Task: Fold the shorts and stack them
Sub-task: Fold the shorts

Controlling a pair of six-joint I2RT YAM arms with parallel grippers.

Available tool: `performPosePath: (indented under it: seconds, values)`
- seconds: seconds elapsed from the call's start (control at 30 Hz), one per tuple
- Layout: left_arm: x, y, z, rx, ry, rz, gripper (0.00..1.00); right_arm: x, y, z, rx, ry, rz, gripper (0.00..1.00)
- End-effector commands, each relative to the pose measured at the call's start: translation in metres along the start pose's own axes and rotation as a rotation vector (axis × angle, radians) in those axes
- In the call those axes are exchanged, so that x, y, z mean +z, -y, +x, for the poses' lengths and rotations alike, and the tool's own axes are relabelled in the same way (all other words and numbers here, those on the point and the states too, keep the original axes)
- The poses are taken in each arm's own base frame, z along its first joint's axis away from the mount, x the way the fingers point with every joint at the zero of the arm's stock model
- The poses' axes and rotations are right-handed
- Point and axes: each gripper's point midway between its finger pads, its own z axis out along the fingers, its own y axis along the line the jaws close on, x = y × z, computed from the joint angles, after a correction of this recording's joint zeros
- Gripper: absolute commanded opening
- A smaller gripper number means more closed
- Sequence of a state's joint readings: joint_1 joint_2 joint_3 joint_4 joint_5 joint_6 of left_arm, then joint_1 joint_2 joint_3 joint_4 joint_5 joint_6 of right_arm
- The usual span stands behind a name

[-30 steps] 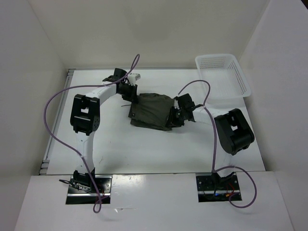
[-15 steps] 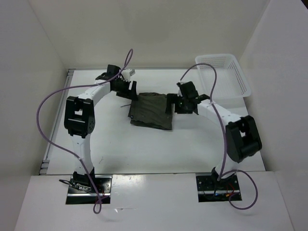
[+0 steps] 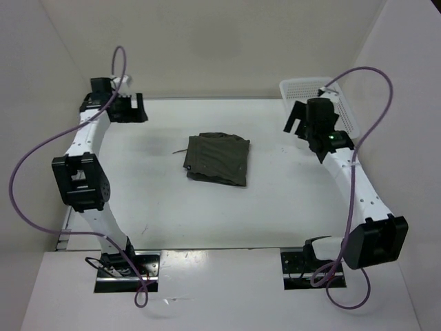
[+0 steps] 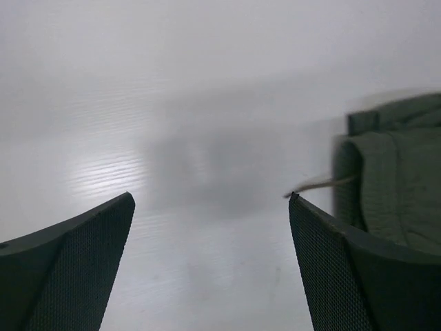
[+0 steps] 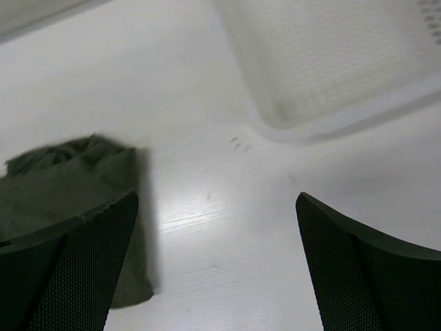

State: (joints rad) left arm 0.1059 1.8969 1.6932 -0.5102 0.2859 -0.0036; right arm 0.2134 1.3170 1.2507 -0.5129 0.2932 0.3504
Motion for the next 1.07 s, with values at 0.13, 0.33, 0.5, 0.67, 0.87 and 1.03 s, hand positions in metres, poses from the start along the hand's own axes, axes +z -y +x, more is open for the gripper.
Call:
performPosePath:
  seconds: [0.13, 0.33, 0.5, 0.67, 0.87, 1.03]
  values:
    - [-0.063, -0.077, -0.002, -0.095, 0.084, -0.171, 0.99, -0.038, 0.087, -0.045, 0.087, 0.152, 0.202, 1.00]
    - [-0.071, -0.089, -0.001, -0.109, 0.105, -0.196, 0.99, -0.044, 0.113, -0.042, 0.108, 0.155, 0.230, 1.00]
    - [-0.069, -0.090, 0.001, -0.109, 0.105, -0.196, 0.99, -0.041, 0.114, -0.024, 0.101, 0.119, 0.220, 1.00]
    - [-0.067, -0.096, 0.006, -0.111, 0.099, -0.225, 0.99, -0.039, 0.114, -0.013, 0.098, 0.098, 0.217, 1.00]
    - [-0.065, -0.096, 0.009, -0.114, 0.091, -0.224, 0.99, -0.039, 0.114, -0.013, 0.098, 0.098, 0.217, 1.00]
    - [-0.063, -0.092, 0.010, -0.113, 0.094, -0.202, 0.99, -0.037, 0.114, -0.009, 0.096, 0.087, 0.210, 1.00]
